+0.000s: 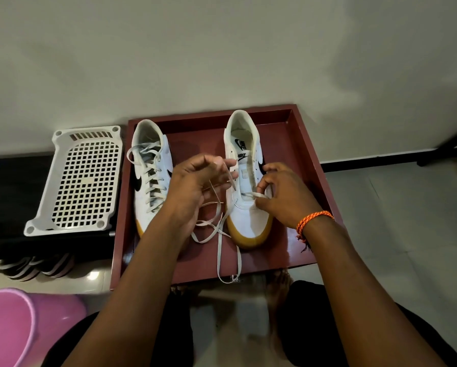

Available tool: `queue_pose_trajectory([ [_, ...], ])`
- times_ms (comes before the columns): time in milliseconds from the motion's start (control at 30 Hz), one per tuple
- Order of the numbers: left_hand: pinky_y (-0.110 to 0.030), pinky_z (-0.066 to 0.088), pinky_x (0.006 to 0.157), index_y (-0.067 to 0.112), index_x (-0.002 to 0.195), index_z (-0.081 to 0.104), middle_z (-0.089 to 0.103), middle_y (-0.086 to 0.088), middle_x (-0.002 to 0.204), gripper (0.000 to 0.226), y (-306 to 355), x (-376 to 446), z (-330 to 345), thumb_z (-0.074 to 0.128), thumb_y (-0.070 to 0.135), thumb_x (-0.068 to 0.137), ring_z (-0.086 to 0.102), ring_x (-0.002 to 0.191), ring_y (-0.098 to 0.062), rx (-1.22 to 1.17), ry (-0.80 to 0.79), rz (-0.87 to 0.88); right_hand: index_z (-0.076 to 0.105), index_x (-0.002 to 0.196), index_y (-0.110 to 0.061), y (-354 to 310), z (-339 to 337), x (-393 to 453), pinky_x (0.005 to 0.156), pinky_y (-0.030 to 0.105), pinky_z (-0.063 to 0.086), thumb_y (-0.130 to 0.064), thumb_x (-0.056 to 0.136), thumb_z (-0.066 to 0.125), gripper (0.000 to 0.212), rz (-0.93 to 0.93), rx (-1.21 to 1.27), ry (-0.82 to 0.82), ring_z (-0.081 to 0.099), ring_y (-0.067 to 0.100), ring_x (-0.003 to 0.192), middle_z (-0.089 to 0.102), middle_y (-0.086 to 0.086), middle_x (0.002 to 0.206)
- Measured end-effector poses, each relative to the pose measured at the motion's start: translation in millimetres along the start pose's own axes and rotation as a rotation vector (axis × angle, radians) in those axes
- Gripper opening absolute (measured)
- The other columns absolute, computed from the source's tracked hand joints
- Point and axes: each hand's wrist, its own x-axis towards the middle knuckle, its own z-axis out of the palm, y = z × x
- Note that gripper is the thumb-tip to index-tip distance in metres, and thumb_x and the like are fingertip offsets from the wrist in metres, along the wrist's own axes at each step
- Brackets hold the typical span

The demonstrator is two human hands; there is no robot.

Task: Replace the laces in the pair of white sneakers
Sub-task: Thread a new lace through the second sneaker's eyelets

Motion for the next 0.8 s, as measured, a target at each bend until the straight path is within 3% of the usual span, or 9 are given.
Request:
queue_pose_trajectory([
  [167,-0.058,0.059,0.101,0.012,0.097,0.061,0.074,-0.016,0.126,0.016,13,-3,-4,0.053,0.018,0.110,0.072,0.119,-0.040,-0.420,-0.051,-0.026,0.075,0.088,-0.017,2,0,1,0.098,0.024,0.039,-0.014,0.083,0.084,0.011,-0.013,0.010,0.007,0.054,0.020,0.133,0.048,0.002,0.152],
  [300,-0.045,0.065,0.080,0.018,0.093,0.061,0.073,-0.004,0.094,0.018,18,0,-12,0.053,0.021,0.109,0.073,0.079,-0.020,-0.575,0.075,-0.029,0.072,0.084,-0.021,1,0,0,0.097,0.024,0.039,-0.011,0.080,0.085,0.017,-0.006,0.018,-0.001,0.052,0.020,0.134,0.048,0.000,0.152],
  [367,-0.044,0.063,0.073,0.017,0.098,0.061,0.069,-0.002,0.083,0.013,11,6,-15,0.055,0.022,0.109,0.064,0.066,-0.017,-0.277,0.192,-0.017,0.072,0.083,-0.021,2,0,0,0.096,0.023,0.038,-0.010,0.080,0.085,0.017,-0.011,0.022,0.004,0.052,0.019,0.134,0.048,0.000,0.151],
  [433,-0.042,0.058,0.075,0.019,0.103,0.064,0.071,0.004,0.084,0.017,-2,10,-16,0.057,0.034,0.106,0.064,0.069,-0.014,0.267,0.279,0.077,0.071,0.082,-0.022,2,0,0,0.097,0.022,0.037,-0.010,0.080,0.085,0.019,-0.020,0.016,0.005,0.052,0.019,0.134,0.048,0.000,0.151],
  [533,-0.041,0.057,0.079,0.031,0.095,0.069,0.068,0.007,0.093,0.037,-22,10,-12,0.054,0.066,0.099,0.066,0.085,-0.012,0.943,0.151,0.196,0.070,0.083,-0.022,3,0,1,0.096,0.023,0.039,-0.009,0.079,0.085,0.020,-0.040,0.019,0.010,0.053,0.017,0.131,0.051,0.000,0.144],
  [600,-0.048,0.059,0.081,0.031,0.087,0.071,0.065,0.004,0.092,0.047,-34,10,-11,0.053,0.074,0.093,0.066,0.090,-0.021,1.099,0.071,0.197,0.068,0.085,-0.025,4,1,1,0.094,0.027,0.047,-0.007,0.076,0.084,0.026,-0.071,0.037,0.016,0.056,0.015,0.120,0.054,-0.004,0.130],
  [667,-0.049,0.058,0.080,0.034,0.078,0.067,0.064,0.005,0.089,0.040,-41,13,-10,0.054,0.069,0.089,0.065,0.090,-0.026,1.141,0.032,0.209,0.063,0.089,-0.029,3,1,1,0.086,0.030,0.052,-0.007,0.073,0.085,0.035,-0.098,0.027,0.026,0.057,0.013,0.109,0.054,-0.008,0.120],
  [733,-0.048,0.056,0.080,0.034,0.073,0.066,0.064,0.005,0.084,0.027,-40,15,-11,0.063,0.053,0.091,0.064,0.083,-0.026,1.119,0.008,0.259,0.060,0.095,-0.031,2,1,0,0.077,0.021,0.049,-0.008,0.075,0.085,0.040,-0.101,0.020,0.027,0.057,0.013,0.106,0.052,-0.009,0.121],
  [800,-0.044,0.054,0.082,0.022,0.073,0.071,0.067,0.004,0.079,0.025,-34,14,-9,0.072,0.031,0.096,0.064,0.074,-0.022,1.031,0.012,0.280,0.058,0.103,-0.033,1,4,-1,0.075,0.020,0.051,-0.011,0.076,0.086,0.045,-0.101,0.007,0.041,0.058,0.014,0.104,0.048,-0.010,0.125],
])
